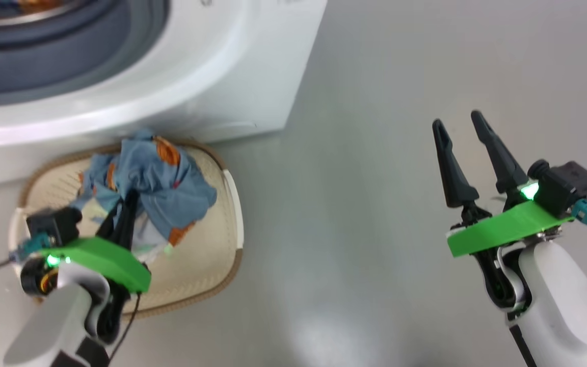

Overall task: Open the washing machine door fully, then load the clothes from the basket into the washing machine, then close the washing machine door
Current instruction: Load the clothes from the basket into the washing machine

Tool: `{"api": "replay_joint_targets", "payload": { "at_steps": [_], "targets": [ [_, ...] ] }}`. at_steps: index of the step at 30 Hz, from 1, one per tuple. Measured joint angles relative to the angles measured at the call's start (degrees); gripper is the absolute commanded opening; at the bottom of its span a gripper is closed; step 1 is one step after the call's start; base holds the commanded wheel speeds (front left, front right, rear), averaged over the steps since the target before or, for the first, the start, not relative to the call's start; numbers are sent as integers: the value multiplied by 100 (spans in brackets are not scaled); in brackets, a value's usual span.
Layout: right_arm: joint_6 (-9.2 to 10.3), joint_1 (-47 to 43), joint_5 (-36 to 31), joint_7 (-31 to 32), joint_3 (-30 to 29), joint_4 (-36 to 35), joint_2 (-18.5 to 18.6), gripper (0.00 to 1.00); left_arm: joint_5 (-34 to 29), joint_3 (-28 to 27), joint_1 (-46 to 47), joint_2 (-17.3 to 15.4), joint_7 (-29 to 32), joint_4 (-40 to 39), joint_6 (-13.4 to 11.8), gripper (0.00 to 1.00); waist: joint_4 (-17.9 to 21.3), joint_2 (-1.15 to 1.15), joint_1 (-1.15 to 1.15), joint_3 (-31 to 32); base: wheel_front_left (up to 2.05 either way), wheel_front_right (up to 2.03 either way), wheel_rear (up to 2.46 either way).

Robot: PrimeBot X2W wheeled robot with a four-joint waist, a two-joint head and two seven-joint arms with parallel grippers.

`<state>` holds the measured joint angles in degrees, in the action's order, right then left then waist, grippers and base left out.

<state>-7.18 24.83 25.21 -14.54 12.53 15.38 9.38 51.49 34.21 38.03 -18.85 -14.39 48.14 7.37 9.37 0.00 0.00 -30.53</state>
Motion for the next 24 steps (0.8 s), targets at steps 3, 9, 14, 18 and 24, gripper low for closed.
{"api": "replay_joint_targets", "payload": {
  "at_steps": [3, 9, 14, 18, 24],
  "targets": [
    [0, -157, 18, 0, 13, 55, 56, 100, -261, -305, -376, 52, 0, -275, 0, 0, -66, 0, 0, 322, 0, 0, 0],
    [0, -455, 78, 0, 27, 136, 186, 100, -732, -768, -932, 234, 0, -803, 0, 0, -196, 0, 0, 939, 0, 0, 0],
    [0, -621, 257, 0, 41, 182, 259, 100, -1025, -1068, -1216, 275, 0, -1241, 0, 0, -310, 0, 0, 1392, 0, 0, 0],
    [0, -777, 312, 0, 47, 216, 337, 100, -1277, -1350, -1421, 341, 0, -1572, 0, 0, -402, 0, 0, 1714, 0, 0, 0],
    [0, -1044, 364, 0, 41, 243, 391, 100, -1625, -1792, -1859, 405, 0, -2033, -1, 0, -526, 0, 0, 2139, 0, 0, 0]
  ]
}}
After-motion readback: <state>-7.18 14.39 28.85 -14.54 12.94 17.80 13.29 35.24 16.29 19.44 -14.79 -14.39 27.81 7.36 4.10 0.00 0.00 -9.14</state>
